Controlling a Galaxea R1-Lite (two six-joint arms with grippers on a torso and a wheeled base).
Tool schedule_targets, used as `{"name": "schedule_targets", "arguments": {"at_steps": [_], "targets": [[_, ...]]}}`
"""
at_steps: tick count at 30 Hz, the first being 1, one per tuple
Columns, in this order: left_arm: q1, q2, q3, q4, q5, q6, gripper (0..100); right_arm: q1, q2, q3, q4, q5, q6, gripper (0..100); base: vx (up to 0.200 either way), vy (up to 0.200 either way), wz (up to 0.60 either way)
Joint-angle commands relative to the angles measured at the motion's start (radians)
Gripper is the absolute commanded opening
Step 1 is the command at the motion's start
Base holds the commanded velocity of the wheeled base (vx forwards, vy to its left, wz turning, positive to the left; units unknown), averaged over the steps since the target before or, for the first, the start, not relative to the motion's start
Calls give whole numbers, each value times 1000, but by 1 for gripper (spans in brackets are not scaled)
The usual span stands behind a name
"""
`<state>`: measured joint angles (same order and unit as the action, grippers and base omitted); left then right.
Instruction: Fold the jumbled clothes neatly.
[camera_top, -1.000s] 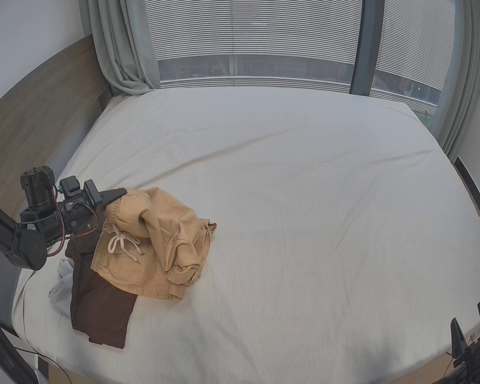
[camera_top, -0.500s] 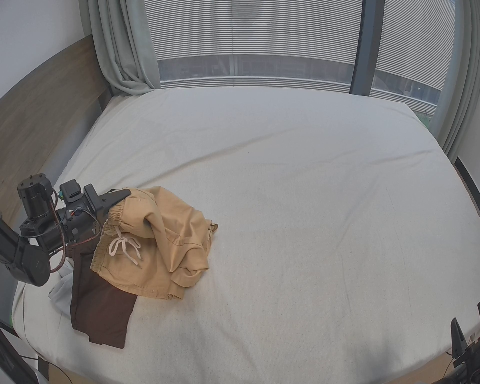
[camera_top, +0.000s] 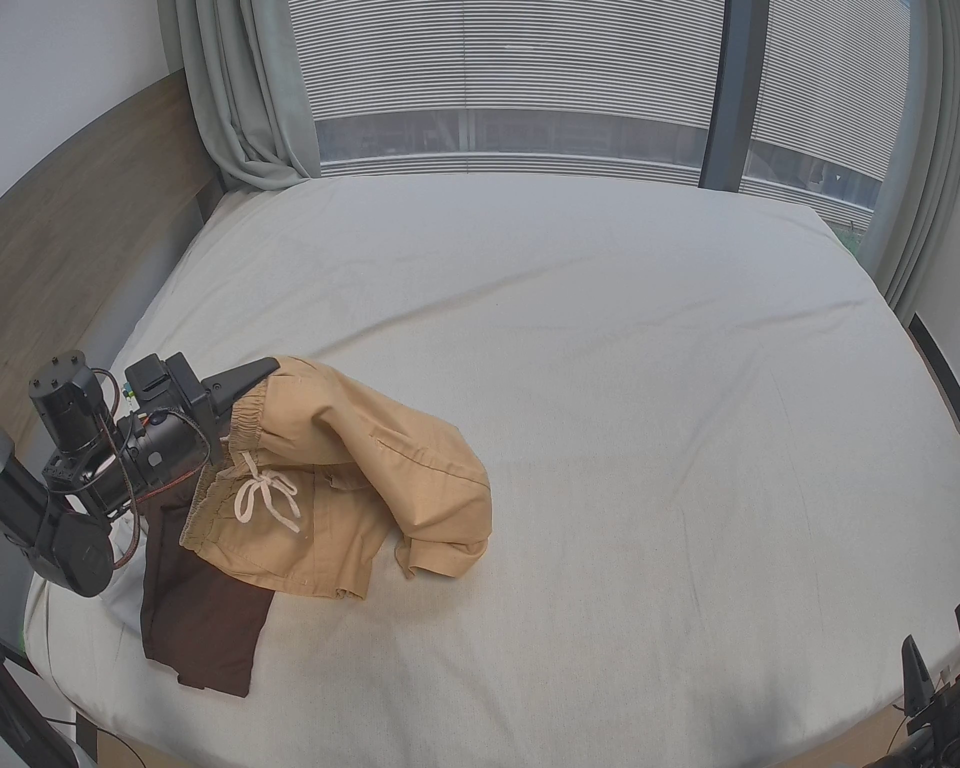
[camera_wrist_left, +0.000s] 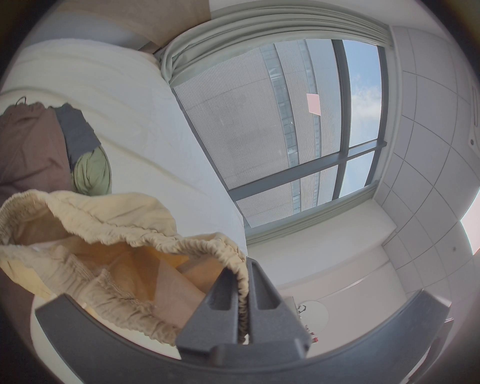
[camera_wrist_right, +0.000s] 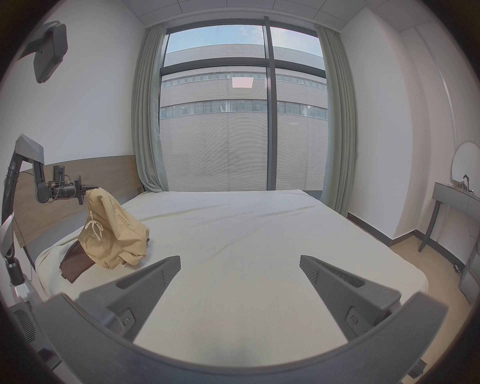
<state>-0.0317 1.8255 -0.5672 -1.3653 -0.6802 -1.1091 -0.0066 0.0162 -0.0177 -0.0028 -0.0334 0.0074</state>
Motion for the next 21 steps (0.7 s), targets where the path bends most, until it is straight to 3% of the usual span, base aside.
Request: {"name": "schedule_targets", "arguments": {"at_steps": [1,21], "targets": [[-45,1,9,-3,10,-26,0,0,-16,18,0,0,0,100,0,0,0],[-177,-114,-2,-63,51,-262,0,0,-16,18,0,0,-1,100,0,0,0]]}}
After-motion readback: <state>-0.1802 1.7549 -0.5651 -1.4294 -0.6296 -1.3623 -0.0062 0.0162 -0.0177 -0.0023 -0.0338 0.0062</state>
